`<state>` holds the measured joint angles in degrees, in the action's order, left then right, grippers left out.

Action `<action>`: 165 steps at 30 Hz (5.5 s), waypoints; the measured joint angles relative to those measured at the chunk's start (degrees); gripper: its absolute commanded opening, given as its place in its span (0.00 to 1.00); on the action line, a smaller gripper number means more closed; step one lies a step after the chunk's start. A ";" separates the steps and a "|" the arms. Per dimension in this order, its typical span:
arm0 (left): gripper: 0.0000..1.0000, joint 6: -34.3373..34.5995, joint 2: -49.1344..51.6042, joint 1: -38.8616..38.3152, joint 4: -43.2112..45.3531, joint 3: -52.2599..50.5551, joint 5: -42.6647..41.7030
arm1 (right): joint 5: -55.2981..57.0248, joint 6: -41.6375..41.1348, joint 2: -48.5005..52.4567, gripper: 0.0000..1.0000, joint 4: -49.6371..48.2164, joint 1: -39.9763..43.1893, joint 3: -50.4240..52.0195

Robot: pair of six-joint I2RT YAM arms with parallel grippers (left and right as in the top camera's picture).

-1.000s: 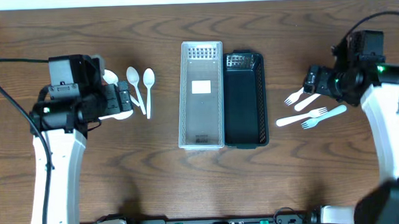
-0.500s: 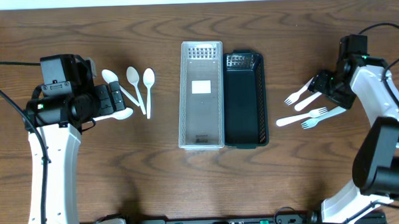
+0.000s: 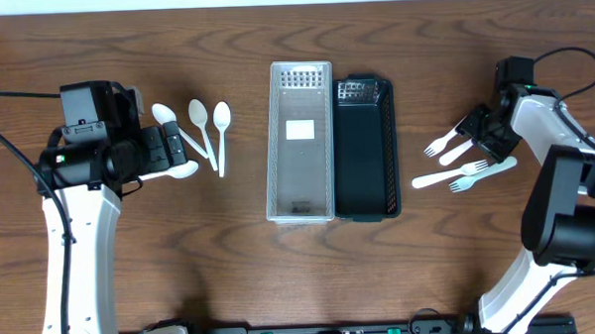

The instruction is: Pack container

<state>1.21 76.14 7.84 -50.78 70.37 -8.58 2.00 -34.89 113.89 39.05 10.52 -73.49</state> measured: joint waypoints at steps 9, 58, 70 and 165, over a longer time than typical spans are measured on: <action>0.98 0.00 0.00 0.00 -0.02 0.00 0.00 | 0.92 -0.94 0.92 0.11 1.51 -0.04 -0.70; 0.98 0.00 0.00 0.00 -0.02 0.00 0.00 | 4.48 11.43 -21.20 0.69 0.68 -30.01 -0.90; 0.98 0.00 0.00 0.00 -0.02 0.00 0.00 | 8.96 0.57 -20.65 0.70 9.92 -9.31 -2.62; 0.98 0.00 0.04 0.00 -0.02 0.00 0.00 | 5.68 2.93 -29.90 0.65 3.52 2.56 21.09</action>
<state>1.21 76.18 7.84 -50.81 70.37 -8.58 7.68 -31.97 83.99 42.57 13.08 -52.40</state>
